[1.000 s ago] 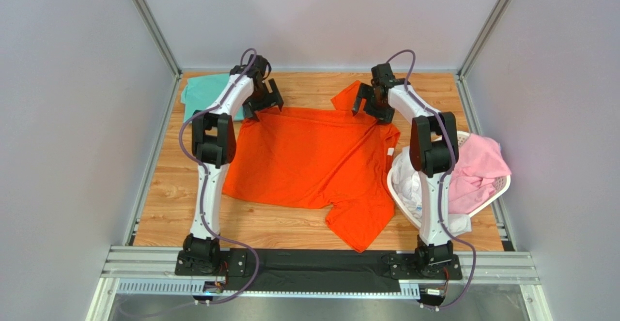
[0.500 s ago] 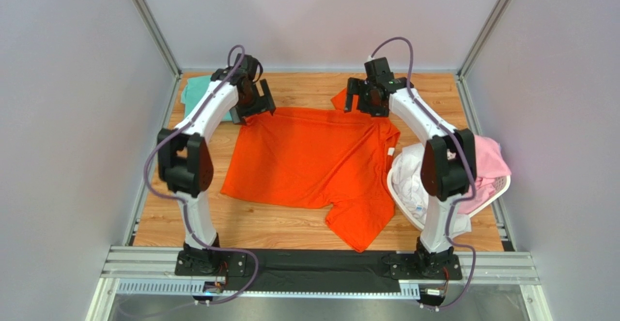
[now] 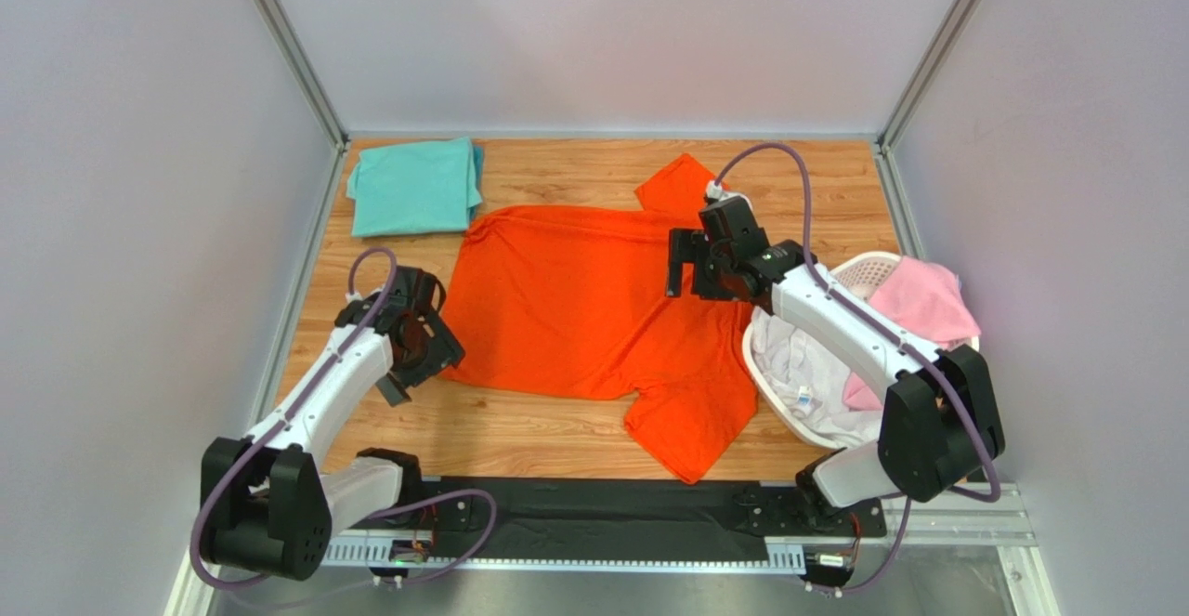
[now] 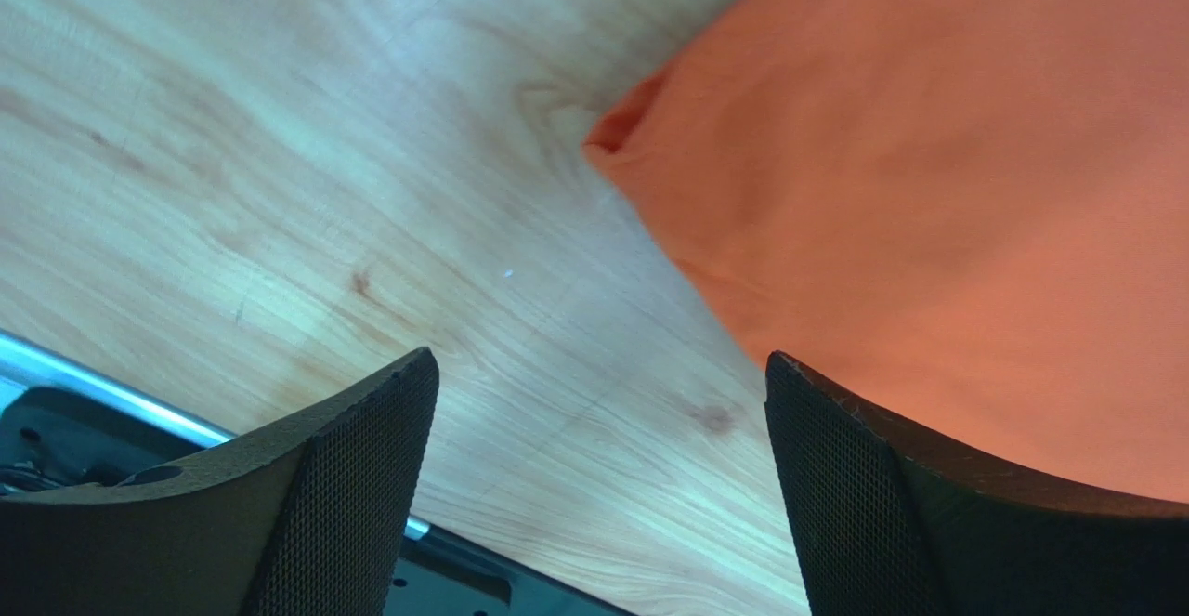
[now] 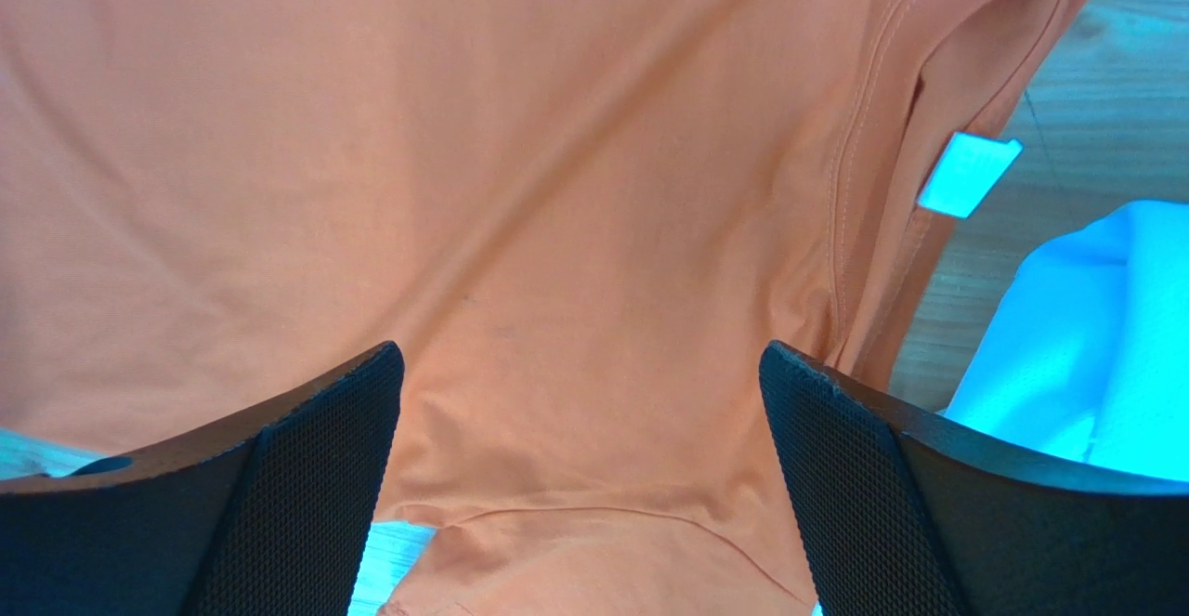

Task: Fold and stack the t-shirts
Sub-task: Flatten the tshirt out

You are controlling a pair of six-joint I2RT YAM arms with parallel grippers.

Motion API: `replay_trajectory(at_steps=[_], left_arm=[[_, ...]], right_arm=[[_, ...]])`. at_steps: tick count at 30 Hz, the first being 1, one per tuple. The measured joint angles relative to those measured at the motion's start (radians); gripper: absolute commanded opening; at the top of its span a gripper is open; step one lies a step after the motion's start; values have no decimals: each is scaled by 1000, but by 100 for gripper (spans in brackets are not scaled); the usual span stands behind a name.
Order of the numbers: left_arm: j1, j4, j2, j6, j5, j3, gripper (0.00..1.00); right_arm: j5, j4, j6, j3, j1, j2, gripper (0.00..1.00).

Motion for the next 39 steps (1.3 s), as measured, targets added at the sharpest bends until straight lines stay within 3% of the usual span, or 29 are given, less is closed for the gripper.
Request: replay_trajectory(at_steps=[6, 9, 14, 16, 19, 23, 24, 30, 33, 34, 36, 39], left_arm=[[29, 63, -14, -33, 2, -51, 84], [60, 106, 31, -30, 2, -47, 74], [91, 146, 112, -27, 8, -44, 69], [94, 159, 129, -27, 13, -44, 58], [97, 182, 148, -26, 20, -46, 52], [104, 200, 173, -25, 19, -51, 50], [106, 206, 182, -25, 19, -55, 45], [119, 216, 202, -21, 22, -57, 43], [126, 215, 204, -16, 19, -57, 29], [130, 216, 206, -14, 19, -56, 15], [137, 220, 208, -11, 19, -55, 0], [141, 226, 209, -7, 24, -55, 0]], right_arm=[[-9, 18, 3, -46, 0, -22, 100], [-10, 23, 3, -50, 0, -34, 100], [-17, 26, 2, -53, 0, -43, 100], [-16, 26, 2, -59, 0, -43, 100], [-17, 24, 2, -62, 0, -43, 100], [-17, 23, -1, -63, 0, -43, 100], [-17, 24, -1, -65, 0, -43, 100], [-29, 17, -2, -110, 0, -60, 100], [-35, 11, -5, -129, 0, -70, 100], [-35, 8, -6, -135, 1, -75, 100], [-37, 2, -9, -144, 2, -84, 99], [-41, -3, -20, -154, 18, -98, 99]])
